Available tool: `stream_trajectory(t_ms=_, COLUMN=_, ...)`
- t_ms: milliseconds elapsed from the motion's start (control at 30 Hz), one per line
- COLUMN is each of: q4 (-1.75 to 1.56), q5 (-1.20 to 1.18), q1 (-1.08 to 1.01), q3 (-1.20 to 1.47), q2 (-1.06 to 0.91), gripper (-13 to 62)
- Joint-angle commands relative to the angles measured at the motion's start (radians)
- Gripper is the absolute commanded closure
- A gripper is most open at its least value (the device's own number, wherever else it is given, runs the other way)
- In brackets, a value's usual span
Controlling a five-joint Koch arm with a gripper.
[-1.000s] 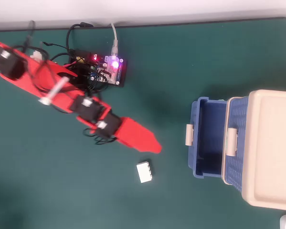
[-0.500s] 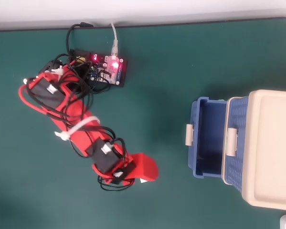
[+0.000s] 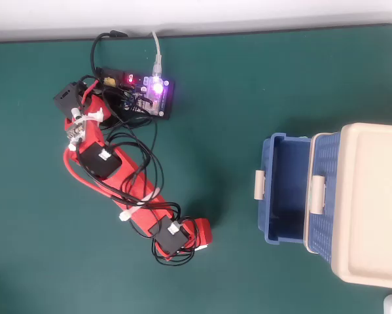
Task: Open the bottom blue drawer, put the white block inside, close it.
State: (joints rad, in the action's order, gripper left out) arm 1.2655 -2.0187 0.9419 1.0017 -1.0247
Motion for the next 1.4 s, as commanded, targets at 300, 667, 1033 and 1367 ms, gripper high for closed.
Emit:
stream_trajectory(t_ms=300, q4=-0.054, q5=-0.003, q1=0.014, q3=-0.044, q2=0.009, gripper=27.1)
stream_trajectory(t_ms=667, q4=-0.054, q5=0.051, q1=0.008, q3=-0.037, q2=0.02, gripper=57.4)
stream_trajectory(t_ms=1033, q4=0.127, q5=-0.304, q1=0.018, q3=-0.118, q2=-0.423, gripper=57.4)
stream_trajectory(t_ms=1367, q4=0.118, q5=-0.764, q1=0.388, q3=-0.615, q2=-0.218, gripper=57.0)
